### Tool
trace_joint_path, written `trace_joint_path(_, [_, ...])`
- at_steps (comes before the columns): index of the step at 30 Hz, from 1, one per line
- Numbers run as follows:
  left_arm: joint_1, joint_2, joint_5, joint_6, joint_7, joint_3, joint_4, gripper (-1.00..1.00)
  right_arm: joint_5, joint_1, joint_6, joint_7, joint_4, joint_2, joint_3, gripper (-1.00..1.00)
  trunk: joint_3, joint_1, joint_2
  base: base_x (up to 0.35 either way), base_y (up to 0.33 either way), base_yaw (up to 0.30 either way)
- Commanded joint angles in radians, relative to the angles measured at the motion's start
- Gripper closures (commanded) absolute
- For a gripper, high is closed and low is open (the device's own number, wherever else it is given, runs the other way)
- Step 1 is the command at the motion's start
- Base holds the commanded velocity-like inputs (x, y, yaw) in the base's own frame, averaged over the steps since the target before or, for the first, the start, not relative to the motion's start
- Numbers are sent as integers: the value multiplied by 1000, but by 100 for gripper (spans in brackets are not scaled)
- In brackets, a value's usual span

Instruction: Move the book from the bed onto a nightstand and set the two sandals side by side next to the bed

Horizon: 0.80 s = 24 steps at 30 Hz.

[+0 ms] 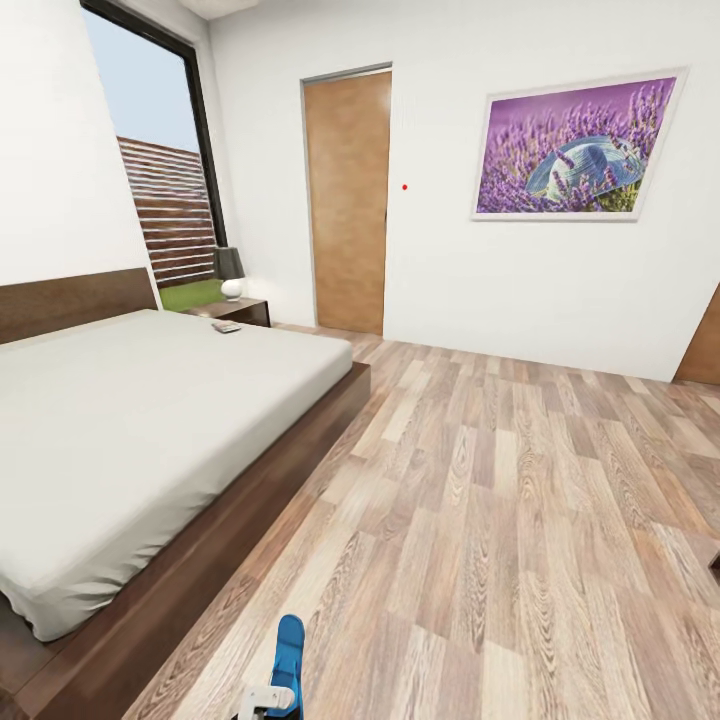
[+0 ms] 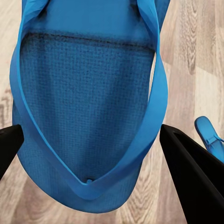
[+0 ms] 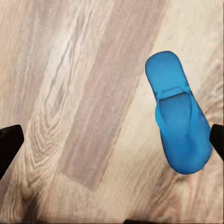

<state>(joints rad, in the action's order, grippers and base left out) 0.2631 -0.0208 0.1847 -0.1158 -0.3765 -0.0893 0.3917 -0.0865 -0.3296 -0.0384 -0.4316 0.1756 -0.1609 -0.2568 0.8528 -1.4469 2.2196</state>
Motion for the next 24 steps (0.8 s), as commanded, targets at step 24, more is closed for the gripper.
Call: trace_joint_path(24, [25, -44, 9, 304, -27, -6, 356, 100, -15, -2, -8, 274, 173, -25, 5, -100, 1, 0, 0, 0, 0, 0])
